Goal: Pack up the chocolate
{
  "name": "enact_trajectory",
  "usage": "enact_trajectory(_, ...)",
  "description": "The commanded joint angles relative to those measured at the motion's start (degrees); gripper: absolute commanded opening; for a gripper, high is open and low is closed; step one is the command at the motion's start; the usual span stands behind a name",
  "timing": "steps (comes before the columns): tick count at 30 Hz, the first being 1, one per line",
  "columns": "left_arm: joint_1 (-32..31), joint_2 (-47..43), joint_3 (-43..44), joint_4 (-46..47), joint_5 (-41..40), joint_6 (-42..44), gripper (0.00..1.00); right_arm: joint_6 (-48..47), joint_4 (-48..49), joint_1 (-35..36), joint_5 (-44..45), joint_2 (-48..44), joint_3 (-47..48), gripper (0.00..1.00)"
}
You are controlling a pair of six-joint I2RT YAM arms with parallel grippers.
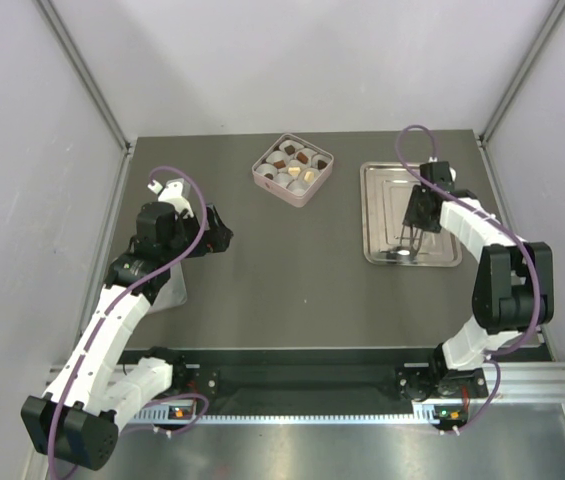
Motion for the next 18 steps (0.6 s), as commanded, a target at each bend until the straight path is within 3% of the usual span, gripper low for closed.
enact_trajectory(1, 0.3, -0.3, 0.2, 2.7, 0.2, 0.0, 0.99, 0.5, 3.4, -0.9, 0.7, 0.8, 3.1, 0.43)
enact_trajectory(18, 0.3, -0.3, 0.1, 2.7, 0.2, 0.0, 0.99, -0.4, 1.4, -0.2, -2.4, -4.0, 5.2, 0.38)
